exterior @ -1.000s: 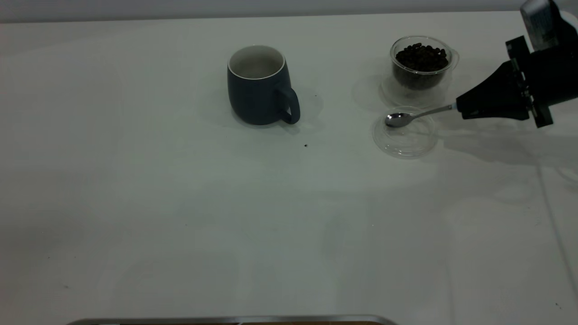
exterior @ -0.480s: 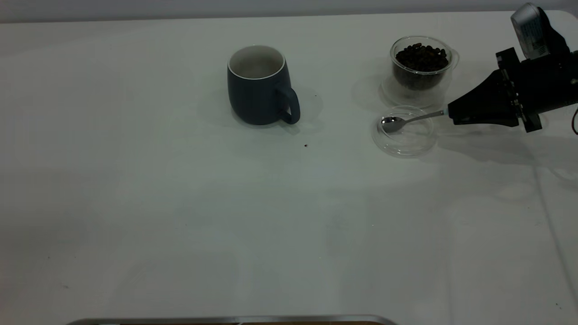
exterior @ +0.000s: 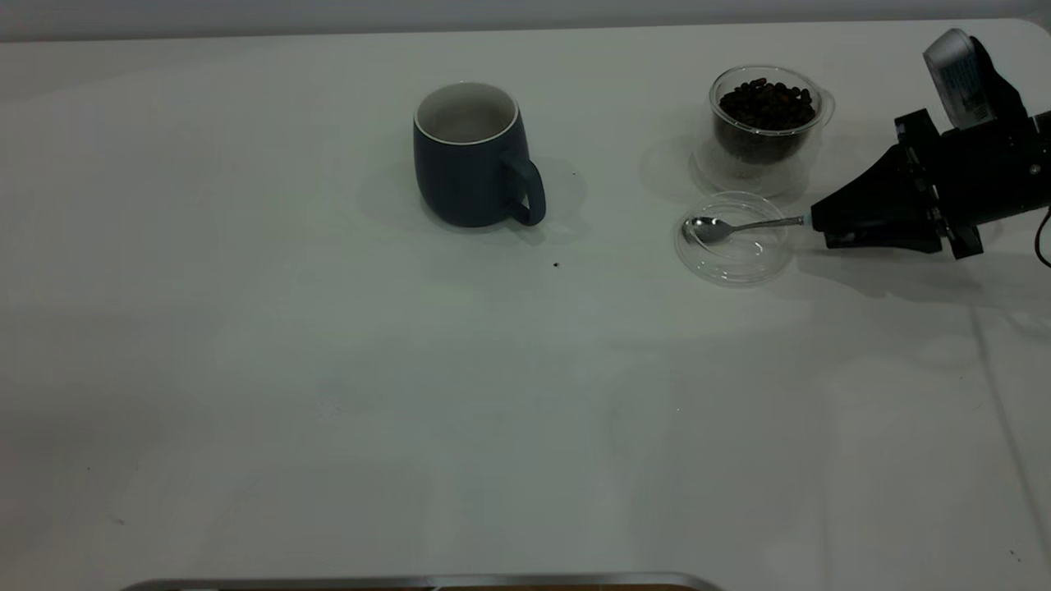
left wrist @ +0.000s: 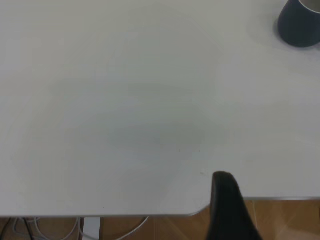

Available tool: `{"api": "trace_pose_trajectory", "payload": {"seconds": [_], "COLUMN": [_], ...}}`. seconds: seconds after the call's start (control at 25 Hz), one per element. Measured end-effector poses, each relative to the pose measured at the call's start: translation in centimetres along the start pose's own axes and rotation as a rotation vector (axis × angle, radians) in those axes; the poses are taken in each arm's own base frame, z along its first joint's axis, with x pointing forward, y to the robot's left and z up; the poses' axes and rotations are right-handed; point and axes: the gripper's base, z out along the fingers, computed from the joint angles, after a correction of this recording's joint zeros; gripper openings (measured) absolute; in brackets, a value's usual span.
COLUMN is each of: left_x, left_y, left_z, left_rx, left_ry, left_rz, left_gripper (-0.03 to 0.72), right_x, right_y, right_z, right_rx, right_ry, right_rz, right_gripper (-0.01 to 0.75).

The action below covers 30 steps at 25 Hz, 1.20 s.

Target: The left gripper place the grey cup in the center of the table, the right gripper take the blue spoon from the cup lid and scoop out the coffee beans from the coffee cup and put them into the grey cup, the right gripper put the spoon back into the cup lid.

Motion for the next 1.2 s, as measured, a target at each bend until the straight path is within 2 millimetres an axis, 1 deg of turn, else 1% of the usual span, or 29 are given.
{"api": "trace_pose_trajectory", "payload": {"seconds": [0.2,0.36,0.48,0.64,0.76,0.88,0.96,1.08,1.16,1.2], "left_x": [0.0,0.0,0.0,0.0,0.0,0.0,0.0,0.0,0.0,0.0], "left_y": [0.0,0.0,0.0,0.0,0.0,0.0,0.0,0.0,0.0,0.0], "left_z": [0.0,0.0,0.0,0.0,0.0,0.0,0.0,0.0,0.0,0.0], "left_rx": [0.0,0.0,0.0,0.0,0.0,0.0,0.0,0.0,0.0,0.0], "left_ry": [0.0,0.0,0.0,0.0,0.0,0.0,0.0,0.0,0.0,0.0], "left_rz": [-0.001,-0.001,-0.001,-0.001,-0.001,-0.001,-0.001,-0.001,-0.001,-0.001], "left_gripper": [0.499,0.499,0.499,0.499,0.499,0.499,0.499,0.499,0.499,0.499], "right_x": [0.0,-0.4,-0.8,-1.3,-2.2,-3.4,-4.3,-5.4,-5.7,-5.7], "right_y": [0.0,0.2,0.6,0.6,1.5,3.3,5.2,8.5,11.3,13.0], "right_z": [0.0,-0.4,-0.9,-1.3,-2.0,-3.5,-5.1,-8.0,-10.2,-11.4], "right_rx": [0.005,0.02,0.05,0.137,0.195,0.222,0.237,0.268,0.307,0.327], "right_ry": [-0.001,-0.01,-0.022,-0.03,-0.055,-0.087,-0.114,-0.149,-0.146,-0.151], "right_rz": [0.0,-0.018,-0.05,-0.102,-0.155,-0.225,-0.281,-0.336,-0.374,-0.381], "right_gripper": [0.47,0.567,0.602,0.604,0.604,0.597,0.588,0.586,0.585,0.584]}}
